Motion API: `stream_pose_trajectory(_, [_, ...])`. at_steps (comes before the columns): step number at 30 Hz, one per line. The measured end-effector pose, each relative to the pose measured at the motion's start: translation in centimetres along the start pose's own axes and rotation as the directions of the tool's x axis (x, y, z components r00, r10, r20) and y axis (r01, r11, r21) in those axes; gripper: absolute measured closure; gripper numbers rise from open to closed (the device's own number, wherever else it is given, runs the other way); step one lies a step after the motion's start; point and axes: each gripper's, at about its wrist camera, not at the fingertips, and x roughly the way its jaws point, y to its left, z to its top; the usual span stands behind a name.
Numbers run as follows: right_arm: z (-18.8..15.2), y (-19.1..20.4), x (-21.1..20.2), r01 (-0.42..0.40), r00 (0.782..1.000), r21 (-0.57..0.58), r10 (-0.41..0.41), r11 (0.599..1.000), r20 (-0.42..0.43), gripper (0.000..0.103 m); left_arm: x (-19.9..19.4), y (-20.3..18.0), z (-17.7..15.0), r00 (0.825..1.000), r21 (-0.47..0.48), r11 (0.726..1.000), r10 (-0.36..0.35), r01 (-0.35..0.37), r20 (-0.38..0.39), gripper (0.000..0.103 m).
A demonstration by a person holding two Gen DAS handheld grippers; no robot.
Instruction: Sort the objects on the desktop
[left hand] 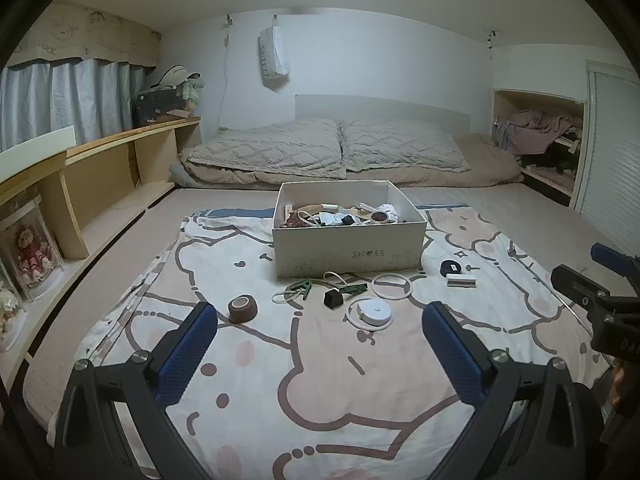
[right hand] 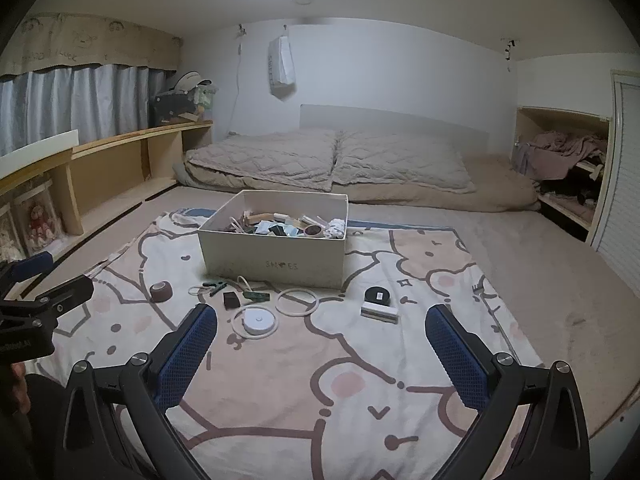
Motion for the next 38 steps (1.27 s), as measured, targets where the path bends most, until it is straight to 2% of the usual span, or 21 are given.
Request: stream_pose_trajectory(38, [-0.42,0.07,-0.23,0.0,1.0,0.016,0.0,1.0,-0.024,0.0,-0.14,0.01,-0.61,1.0,-0.001,1.0,-0.022,0.022,-0.011,0.0])
